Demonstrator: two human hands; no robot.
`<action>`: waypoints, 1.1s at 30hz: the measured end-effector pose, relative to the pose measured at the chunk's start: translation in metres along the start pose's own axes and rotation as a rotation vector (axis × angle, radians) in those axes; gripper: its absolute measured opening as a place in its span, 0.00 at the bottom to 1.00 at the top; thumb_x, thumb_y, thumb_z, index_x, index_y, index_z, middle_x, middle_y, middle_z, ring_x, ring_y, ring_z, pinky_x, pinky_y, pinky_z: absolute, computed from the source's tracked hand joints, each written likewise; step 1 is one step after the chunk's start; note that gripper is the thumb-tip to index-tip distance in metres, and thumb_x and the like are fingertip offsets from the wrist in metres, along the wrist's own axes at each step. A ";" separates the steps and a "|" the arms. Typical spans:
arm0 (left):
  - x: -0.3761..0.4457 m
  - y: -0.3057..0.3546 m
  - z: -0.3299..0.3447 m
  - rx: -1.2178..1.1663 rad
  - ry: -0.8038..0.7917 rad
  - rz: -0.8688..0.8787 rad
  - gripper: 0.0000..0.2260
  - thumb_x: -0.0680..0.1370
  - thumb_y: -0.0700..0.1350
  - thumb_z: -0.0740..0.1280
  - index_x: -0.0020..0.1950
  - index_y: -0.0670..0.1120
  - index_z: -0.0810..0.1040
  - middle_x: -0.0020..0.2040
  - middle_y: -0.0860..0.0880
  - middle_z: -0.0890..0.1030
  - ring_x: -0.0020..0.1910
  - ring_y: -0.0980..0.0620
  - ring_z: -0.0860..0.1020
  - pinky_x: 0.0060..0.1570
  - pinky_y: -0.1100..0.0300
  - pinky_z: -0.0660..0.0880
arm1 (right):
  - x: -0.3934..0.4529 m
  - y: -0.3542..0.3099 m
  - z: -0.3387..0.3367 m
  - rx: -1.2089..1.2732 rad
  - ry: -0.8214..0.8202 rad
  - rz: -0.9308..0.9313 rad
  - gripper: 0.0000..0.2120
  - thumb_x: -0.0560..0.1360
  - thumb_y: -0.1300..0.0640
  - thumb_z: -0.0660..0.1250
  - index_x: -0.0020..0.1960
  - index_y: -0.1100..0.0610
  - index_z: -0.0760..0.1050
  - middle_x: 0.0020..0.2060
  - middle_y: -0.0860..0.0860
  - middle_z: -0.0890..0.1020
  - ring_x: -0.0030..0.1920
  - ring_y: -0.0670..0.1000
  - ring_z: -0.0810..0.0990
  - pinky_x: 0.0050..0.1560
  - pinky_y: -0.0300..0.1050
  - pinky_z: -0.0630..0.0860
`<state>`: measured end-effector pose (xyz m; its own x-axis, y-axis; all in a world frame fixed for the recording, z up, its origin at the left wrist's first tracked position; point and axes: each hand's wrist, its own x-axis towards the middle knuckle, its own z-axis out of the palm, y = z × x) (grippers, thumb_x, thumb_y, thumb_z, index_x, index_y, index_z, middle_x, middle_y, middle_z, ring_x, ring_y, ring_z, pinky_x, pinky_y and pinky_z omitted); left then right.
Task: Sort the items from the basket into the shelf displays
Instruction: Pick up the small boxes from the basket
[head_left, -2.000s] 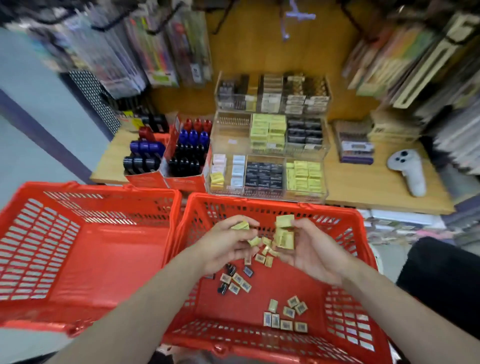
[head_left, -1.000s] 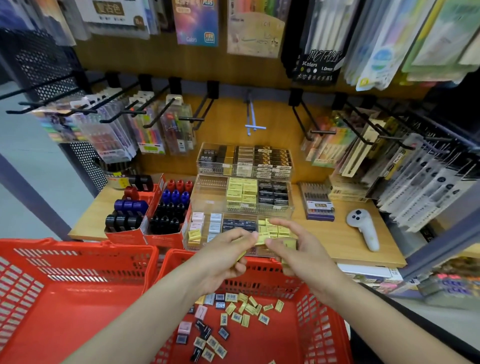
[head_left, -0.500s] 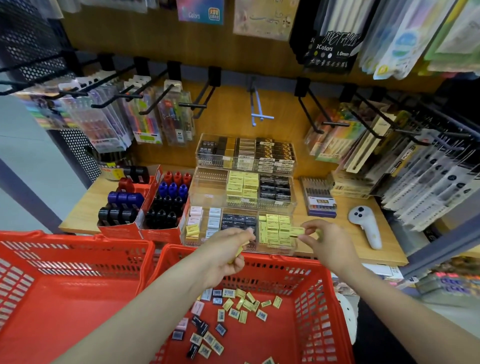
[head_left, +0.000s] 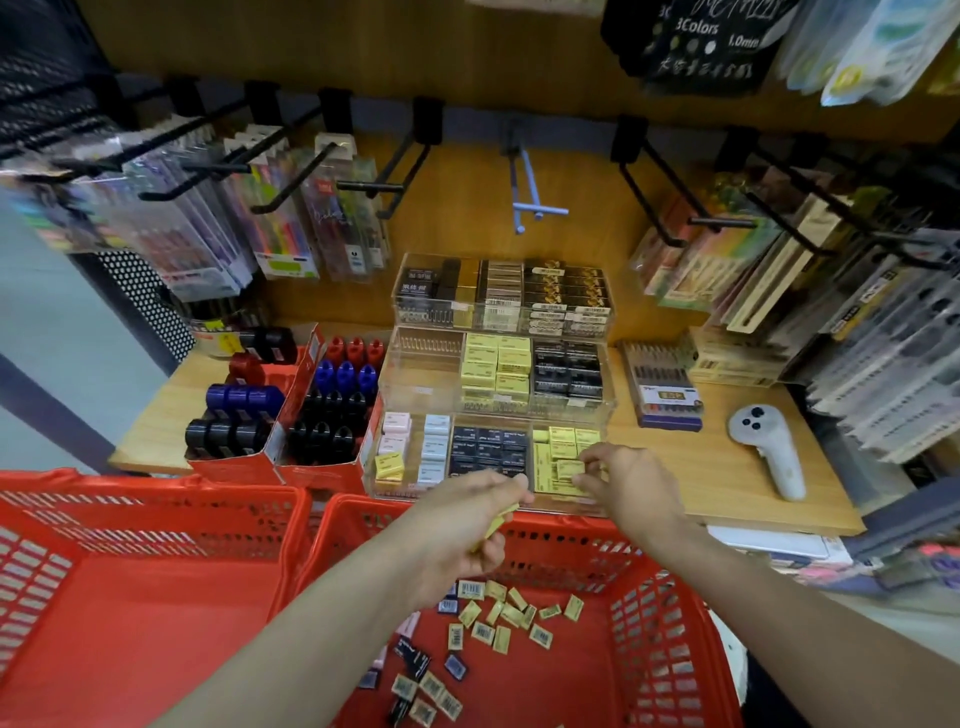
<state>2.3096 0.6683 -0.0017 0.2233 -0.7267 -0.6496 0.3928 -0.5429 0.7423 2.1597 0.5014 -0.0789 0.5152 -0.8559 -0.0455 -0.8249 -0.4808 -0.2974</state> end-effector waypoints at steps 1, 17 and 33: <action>0.000 0.000 0.000 -0.003 -0.006 0.000 0.10 0.79 0.50 0.69 0.50 0.44 0.84 0.46 0.47 0.74 0.33 0.56 0.69 0.27 0.68 0.68 | 0.001 0.000 0.001 -0.022 0.008 -0.008 0.15 0.76 0.46 0.70 0.60 0.48 0.79 0.50 0.45 0.85 0.48 0.48 0.83 0.38 0.39 0.73; -0.016 0.000 -0.003 0.059 0.002 0.070 0.06 0.79 0.50 0.69 0.50 0.50 0.84 0.42 0.49 0.75 0.34 0.55 0.70 0.30 0.67 0.71 | -0.050 -0.034 -0.080 1.316 -0.605 0.415 0.16 0.80 0.69 0.60 0.67 0.60 0.67 0.57 0.58 0.83 0.49 0.53 0.82 0.51 0.50 0.74; -0.032 0.007 0.006 0.008 -0.305 0.185 0.15 0.71 0.60 0.71 0.53 0.54 0.85 0.41 0.53 0.78 0.34 0.58 0.73 0.30 0.67 0.69 | -0.095 -0.057 -0.106 0.769 0.107 -0.291 0.14 0.68 0.62 0.77 0.44 0.43 0.86 0.48 0.37 0.81 0.53 0.41 0.80 0.53 0.29 0.72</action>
<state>2.2998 0.6857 0.0255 0.0129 -0.9046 -0.4261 0.3636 -0.3927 0.8447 2.1334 0.5902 0.0435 0.6266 -0.7496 0.2135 -0.2529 -0.4546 -0.8540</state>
